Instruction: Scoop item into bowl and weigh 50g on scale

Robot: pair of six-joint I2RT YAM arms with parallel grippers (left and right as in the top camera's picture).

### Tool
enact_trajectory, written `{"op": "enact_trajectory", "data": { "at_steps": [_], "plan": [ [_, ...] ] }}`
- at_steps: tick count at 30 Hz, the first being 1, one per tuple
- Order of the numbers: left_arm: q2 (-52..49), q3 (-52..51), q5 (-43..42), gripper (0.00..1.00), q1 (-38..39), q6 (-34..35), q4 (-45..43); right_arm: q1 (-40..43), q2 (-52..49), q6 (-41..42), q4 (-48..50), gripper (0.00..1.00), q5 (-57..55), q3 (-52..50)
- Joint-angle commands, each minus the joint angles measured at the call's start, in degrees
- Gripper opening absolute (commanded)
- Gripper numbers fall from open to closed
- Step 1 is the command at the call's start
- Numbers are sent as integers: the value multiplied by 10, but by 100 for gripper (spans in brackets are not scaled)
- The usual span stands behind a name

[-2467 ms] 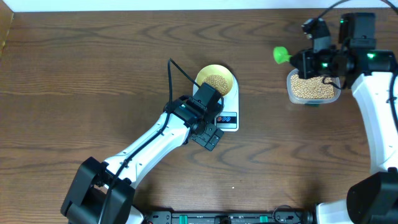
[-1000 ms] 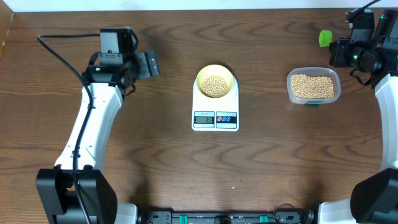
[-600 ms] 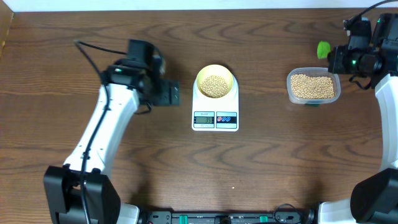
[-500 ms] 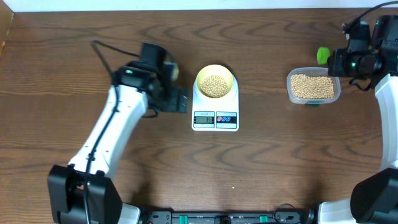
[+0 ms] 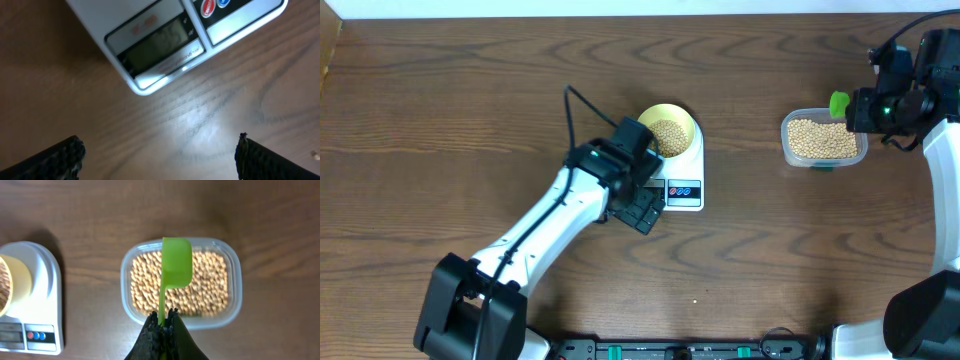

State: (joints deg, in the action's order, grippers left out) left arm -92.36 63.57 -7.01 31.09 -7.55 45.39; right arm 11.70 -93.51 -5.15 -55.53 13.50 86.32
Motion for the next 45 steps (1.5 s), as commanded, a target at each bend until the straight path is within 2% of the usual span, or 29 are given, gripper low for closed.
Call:
{"op": "enact_trajectory", "data": {
  "at_steps": [1,11,18,23,31,36,45],
  "plan": [
    [6,-26,32,98,20,-8,-24,0,6,2,-13,1,-30,9],
    [6,-47,37,98,40,-19,-57,0,5,2,-8,1,-75,-7],
    [6,-47,36,98,40,-18,-65,0,-23,4,12,1,-47,-34],
    [6,-47,36,98,40,-18,-65,0,-67,4,18,1,17,-36],
    [6,-47,36,98,40,-19,-66,0,-133,-12,26,1,45,-36],
    [6,-47,36,98,40,-19,-66,1,-136,-21,28,1,63,-35],
    [6,-47,36,98,40,-19,-67,48,-136,-24,22,1,170,-35]
  ]
}}
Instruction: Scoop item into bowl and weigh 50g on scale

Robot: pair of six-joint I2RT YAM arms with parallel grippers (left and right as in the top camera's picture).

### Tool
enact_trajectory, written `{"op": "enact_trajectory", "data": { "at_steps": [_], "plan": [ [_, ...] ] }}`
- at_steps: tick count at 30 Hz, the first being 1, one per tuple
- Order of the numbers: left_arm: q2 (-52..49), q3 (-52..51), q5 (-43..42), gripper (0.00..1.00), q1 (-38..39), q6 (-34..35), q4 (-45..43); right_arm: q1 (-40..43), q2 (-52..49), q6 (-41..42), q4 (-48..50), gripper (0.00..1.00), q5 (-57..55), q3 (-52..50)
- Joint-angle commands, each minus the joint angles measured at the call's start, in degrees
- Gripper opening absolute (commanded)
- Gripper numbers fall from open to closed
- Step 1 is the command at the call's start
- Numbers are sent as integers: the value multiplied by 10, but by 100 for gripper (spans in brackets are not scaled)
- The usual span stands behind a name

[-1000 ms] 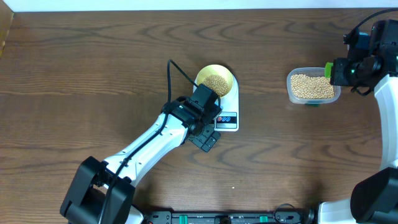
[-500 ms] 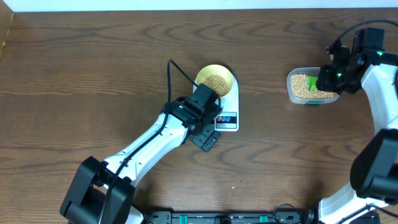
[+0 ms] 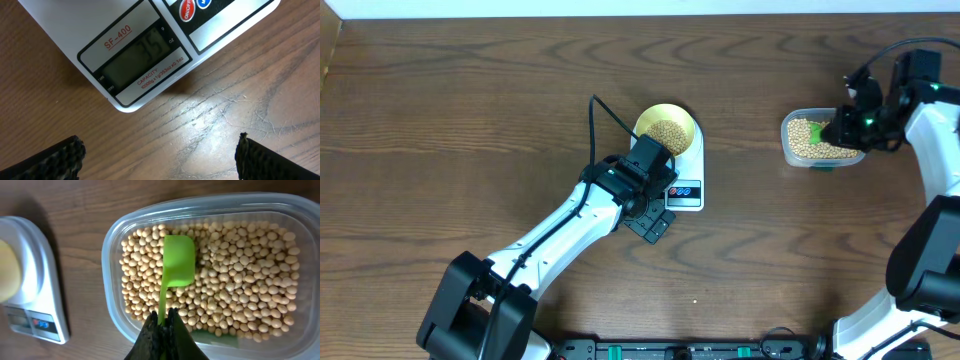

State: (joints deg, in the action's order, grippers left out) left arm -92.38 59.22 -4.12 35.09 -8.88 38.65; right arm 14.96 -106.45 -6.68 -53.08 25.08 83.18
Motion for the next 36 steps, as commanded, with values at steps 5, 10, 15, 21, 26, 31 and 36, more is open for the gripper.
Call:
{"op": "enact_trajectory", "data": {
  "at_steps": [5,10,15,21,26,31,36],
  "plan": [
    [6,-3,7,98,0,-5,0,49,-7,-9,-13,1,57,-3],
    [6,-3,7,98,0,-5,0,68,-7,-9,-17,1,87,-3],
    [6,-3,8,98,0,-5,0,82,-6,-9,-24,1,91,3],
    [7,-3,63,98,0,-5,9,96,9,-11,-31,1,92,12],
    [7,-3,78,98,0,-3,14,99,14,-11,-31,1,92,12],
    [7,-3,78,97,-3,-5,14,99,14,-11,-30,1,92,12],
    [7,-3,78,98,-7,-3,13,99,14,-11,-30,1,92,12]
  ]
}}
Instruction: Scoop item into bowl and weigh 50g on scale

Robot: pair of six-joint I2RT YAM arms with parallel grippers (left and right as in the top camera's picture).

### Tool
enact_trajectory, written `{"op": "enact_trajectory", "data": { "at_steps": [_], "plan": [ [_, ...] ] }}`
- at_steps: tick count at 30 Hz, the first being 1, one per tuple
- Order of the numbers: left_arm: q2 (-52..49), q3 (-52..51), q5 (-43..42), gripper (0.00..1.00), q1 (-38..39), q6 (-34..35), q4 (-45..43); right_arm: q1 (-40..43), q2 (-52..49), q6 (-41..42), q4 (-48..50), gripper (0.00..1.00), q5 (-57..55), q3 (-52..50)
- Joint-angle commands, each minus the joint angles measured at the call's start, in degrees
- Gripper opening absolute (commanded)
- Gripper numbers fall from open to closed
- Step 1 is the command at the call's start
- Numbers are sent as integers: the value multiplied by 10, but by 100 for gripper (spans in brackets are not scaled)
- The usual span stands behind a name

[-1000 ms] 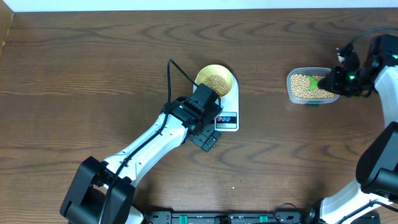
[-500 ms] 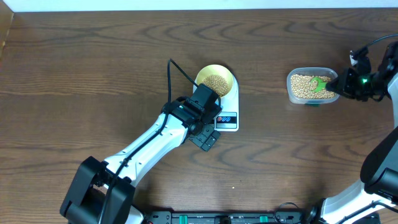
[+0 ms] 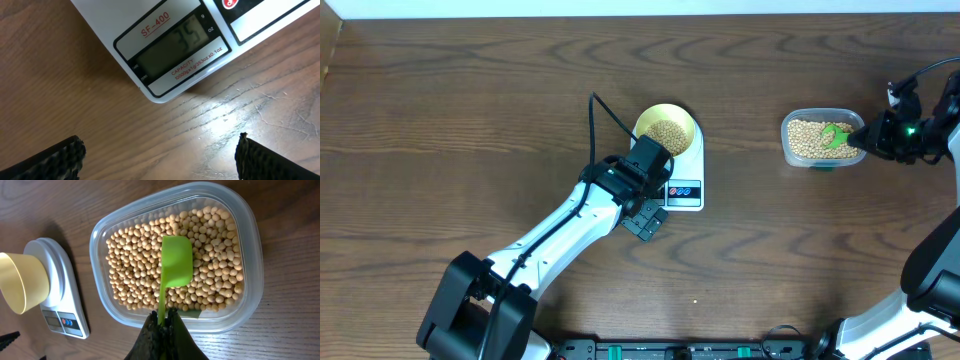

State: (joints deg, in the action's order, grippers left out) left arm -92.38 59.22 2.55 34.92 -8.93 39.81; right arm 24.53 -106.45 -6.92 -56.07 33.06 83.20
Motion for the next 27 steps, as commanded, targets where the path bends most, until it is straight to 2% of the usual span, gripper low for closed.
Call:
{"op": "enact_trajectory", "data": {
  "at_steps": [1,27],
  "plan": [
    [7,-3,11,98,-6,-2,2,3,14,-9,0,1,12,11],
    [7,-3,11,98,-6,-3,2,6,14,-9,-41,1,30,71]
  ]
}}
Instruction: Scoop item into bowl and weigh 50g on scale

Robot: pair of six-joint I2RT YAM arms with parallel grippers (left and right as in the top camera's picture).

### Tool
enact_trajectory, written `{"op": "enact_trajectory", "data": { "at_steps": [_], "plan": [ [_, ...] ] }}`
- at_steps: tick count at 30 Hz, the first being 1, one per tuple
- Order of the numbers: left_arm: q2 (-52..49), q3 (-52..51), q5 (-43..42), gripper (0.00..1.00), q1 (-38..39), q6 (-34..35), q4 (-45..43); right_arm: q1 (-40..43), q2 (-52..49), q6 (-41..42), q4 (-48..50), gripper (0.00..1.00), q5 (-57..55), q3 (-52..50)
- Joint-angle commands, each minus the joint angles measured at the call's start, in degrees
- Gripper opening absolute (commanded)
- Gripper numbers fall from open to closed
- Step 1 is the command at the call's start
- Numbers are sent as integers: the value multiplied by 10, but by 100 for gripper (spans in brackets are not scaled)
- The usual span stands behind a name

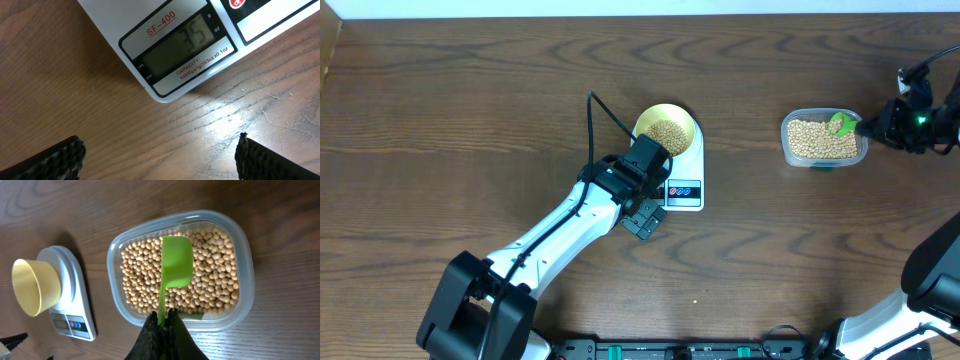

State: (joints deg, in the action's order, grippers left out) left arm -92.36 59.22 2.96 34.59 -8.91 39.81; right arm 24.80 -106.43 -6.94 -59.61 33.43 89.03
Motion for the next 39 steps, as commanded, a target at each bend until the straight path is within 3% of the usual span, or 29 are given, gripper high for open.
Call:
{"op": "enact_trajectory", "data": {
  "at_steps": [1,14,25,39],
  "plan": [
    [6,-3,7,98,-3,-3,2,3,13,-9,-9,1,33,12],
    [6,-3,7,98,-3,-3,2,5,13,-9,-34,1,120,12],
    [6,-3,7,98,-3,-3,2,-7,13,-45,-29,1,284,12],
    [6,-3,7,98,-3,-3,2,-159,13,23,85,1,286,12]
  ]
}}
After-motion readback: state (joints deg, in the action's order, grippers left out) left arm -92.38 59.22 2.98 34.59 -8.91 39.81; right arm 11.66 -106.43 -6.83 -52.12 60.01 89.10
